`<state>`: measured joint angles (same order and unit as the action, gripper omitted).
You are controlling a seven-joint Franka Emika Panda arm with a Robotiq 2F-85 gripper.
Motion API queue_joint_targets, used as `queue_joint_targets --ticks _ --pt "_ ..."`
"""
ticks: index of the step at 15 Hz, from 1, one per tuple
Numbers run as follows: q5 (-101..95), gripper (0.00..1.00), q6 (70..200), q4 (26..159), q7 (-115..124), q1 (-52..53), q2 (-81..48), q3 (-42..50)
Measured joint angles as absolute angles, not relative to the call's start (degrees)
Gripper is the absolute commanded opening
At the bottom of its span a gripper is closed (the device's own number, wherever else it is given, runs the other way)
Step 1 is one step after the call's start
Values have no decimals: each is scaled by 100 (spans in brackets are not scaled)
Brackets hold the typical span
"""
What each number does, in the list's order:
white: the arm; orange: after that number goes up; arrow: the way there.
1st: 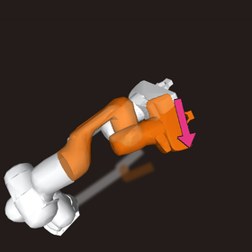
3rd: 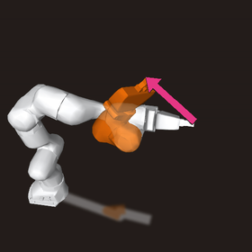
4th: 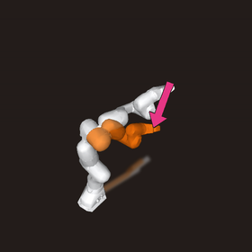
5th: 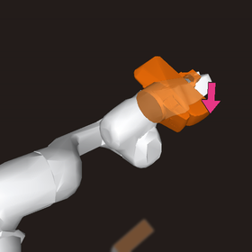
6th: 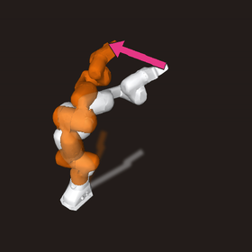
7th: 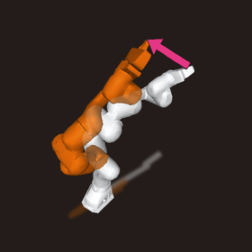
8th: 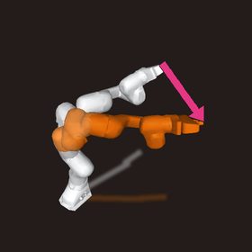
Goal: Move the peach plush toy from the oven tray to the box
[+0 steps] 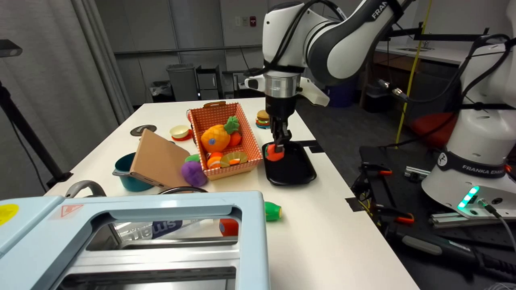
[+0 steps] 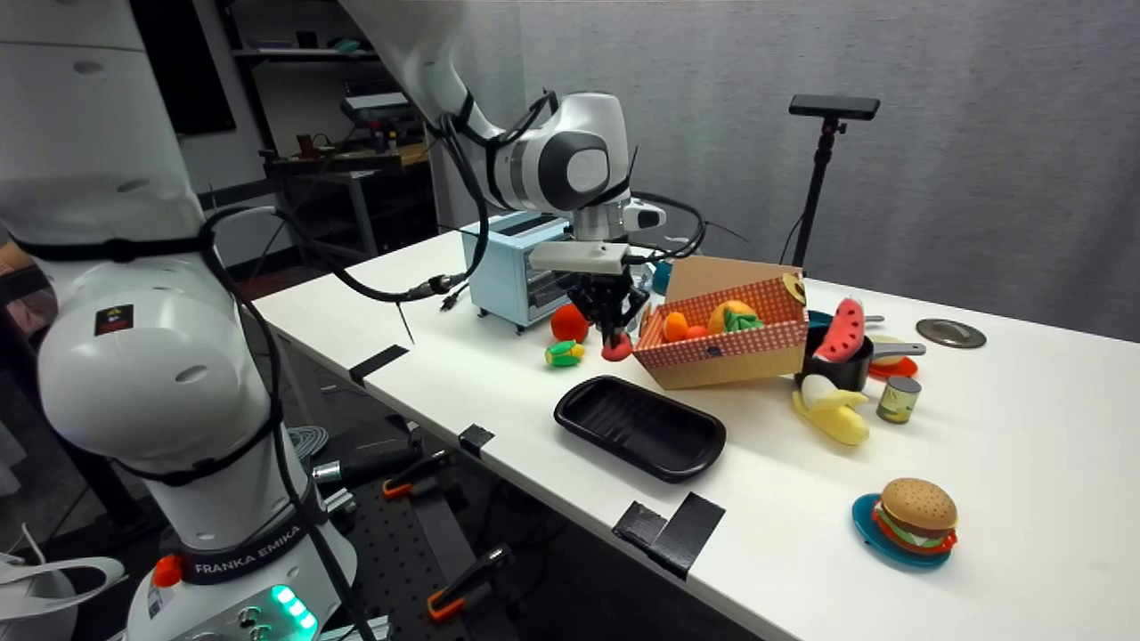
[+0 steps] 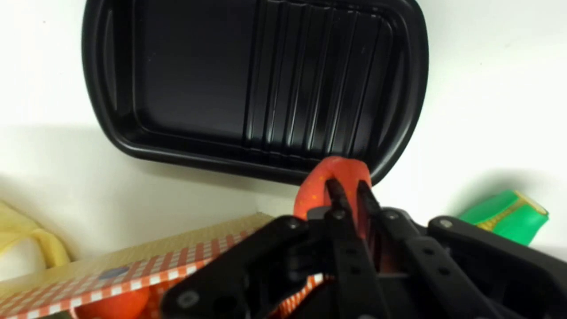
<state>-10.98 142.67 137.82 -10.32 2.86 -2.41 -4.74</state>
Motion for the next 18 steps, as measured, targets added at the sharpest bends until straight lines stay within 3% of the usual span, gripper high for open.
queue_joint_targets --ticks 18 --pt "-1921 2 14725 13043 -312 314 -992 -466"
